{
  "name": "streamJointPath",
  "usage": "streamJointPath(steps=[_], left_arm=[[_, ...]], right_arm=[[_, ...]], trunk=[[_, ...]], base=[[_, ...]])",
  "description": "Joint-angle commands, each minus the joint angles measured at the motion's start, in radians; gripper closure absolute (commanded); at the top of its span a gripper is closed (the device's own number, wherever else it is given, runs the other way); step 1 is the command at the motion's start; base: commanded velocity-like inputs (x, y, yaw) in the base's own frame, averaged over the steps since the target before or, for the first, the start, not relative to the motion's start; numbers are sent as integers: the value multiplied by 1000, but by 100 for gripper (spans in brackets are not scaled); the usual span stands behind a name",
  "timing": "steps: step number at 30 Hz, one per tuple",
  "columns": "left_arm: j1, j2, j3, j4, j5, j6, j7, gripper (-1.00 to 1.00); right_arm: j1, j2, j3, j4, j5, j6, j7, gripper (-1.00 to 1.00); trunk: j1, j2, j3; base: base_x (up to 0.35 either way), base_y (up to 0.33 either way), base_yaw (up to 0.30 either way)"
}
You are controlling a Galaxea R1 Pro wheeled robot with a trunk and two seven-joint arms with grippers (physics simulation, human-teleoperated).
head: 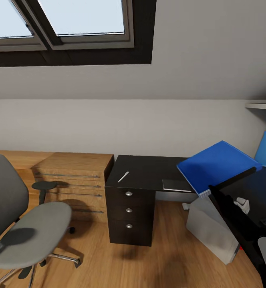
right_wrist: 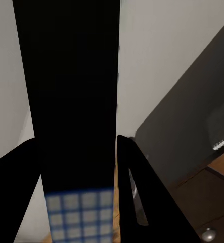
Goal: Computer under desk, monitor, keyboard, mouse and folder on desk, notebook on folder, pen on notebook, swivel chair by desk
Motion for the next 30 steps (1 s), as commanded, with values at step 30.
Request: streamJointPath(steps=[30], left_arm=[[-1,-5,-9,0,10,-8,6,-100]], right_arm=[[-4,59,3,4,-5,-149,-283,100]], trunk=[[0,-1,-1]], base=[[157,-17,0]])
